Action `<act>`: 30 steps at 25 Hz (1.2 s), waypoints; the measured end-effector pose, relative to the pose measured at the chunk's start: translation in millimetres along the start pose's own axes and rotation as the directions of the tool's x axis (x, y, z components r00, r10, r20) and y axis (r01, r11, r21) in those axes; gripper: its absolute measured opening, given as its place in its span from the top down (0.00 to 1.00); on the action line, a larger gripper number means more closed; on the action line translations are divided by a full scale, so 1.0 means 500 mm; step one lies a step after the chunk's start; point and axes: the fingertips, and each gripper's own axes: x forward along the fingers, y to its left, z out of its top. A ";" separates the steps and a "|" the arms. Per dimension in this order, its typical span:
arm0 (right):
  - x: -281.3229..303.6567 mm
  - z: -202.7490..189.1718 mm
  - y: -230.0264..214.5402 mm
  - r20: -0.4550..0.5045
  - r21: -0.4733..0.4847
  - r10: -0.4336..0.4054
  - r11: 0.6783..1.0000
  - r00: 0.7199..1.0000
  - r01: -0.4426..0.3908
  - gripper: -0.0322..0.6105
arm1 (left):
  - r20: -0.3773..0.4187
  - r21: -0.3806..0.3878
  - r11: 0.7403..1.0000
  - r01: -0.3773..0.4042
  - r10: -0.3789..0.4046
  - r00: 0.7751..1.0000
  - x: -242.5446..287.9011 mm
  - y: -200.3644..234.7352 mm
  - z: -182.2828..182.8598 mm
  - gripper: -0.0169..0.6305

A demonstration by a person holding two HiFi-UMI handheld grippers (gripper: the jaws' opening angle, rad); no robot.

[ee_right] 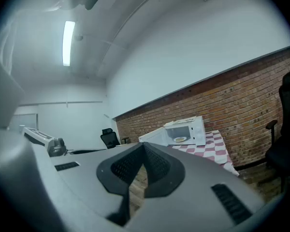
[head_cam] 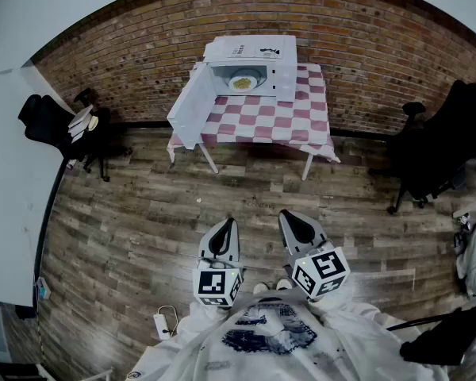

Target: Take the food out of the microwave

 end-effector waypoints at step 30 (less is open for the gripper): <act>-0.003 -0.027 -0.144 -0.058 0.078 0.093 0.993 0.994 -0.089 0.93 | -0.071 0.004 1.000 -0.028 0.028 0.997 0.110 -0.113 -0.043 0.96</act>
